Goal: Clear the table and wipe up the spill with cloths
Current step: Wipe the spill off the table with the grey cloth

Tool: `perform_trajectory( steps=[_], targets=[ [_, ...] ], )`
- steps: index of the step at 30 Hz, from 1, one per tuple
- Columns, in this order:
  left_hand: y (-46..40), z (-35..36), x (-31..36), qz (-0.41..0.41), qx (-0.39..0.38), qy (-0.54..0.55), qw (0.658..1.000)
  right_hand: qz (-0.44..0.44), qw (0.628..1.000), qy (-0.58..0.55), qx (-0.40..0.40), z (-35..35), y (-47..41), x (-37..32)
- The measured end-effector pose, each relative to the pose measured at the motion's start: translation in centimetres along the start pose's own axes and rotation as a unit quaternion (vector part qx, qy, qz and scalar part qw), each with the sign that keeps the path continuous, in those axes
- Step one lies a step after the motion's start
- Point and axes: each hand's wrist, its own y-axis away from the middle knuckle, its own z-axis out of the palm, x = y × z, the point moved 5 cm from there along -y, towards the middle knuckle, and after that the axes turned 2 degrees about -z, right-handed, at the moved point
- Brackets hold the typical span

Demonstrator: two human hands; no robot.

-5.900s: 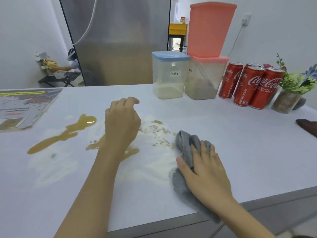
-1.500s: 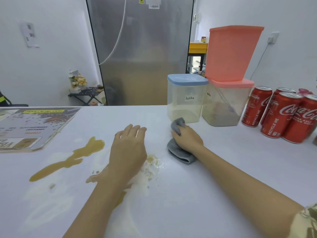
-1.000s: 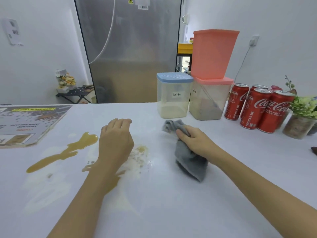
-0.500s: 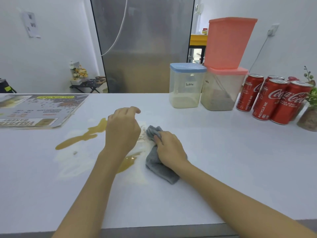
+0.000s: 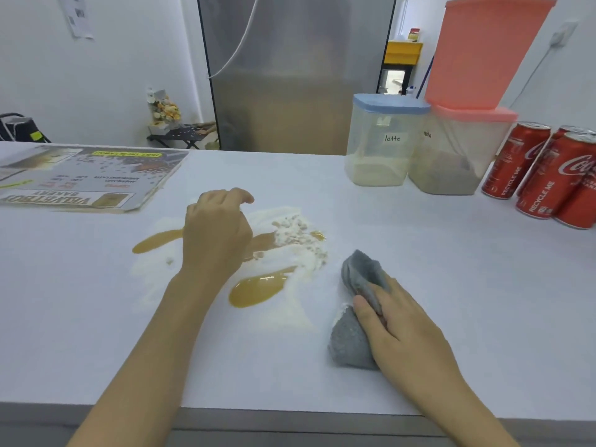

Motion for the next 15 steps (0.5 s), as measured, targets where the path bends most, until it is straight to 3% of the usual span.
perform_trajectory(
  steps=[3, 9, 11, 13, 15],
  targets=[
    [-0.2, -0.5, -1.0, 0.009, -0.003, 0.006, 1.0, 0.036, 0.999, 0.015, -0.024, 1.9, 1.3, -1.5],
    [-2.1, -0.9, -2.4, 0.051, -0.016, 0.036, 0.998, 0.082, 0.996, 0.0, 0.043, 5.0, -2.0, -4.8],
    [-2.7, -0.7, -2.6, 0.058, -0.023, 0.046, 0.997, 0.115, 0.983, -0.132, 0.064, 4.4, -3.4, -5.2],
    [-3.2, -0.6, -2.7, 0.065, -0.027, 0.051, 0.996, 0.165, 0.929, -0.324, 0.066, 2.7, -3.8, -5.3],
    [-3.7, -0.5, -2.6, 0.08, -0.029, 0.051, 0.995, 0.18, 0.903, -0.378, 0.092, 0.0, -3.8, -4.8]
  ],
)
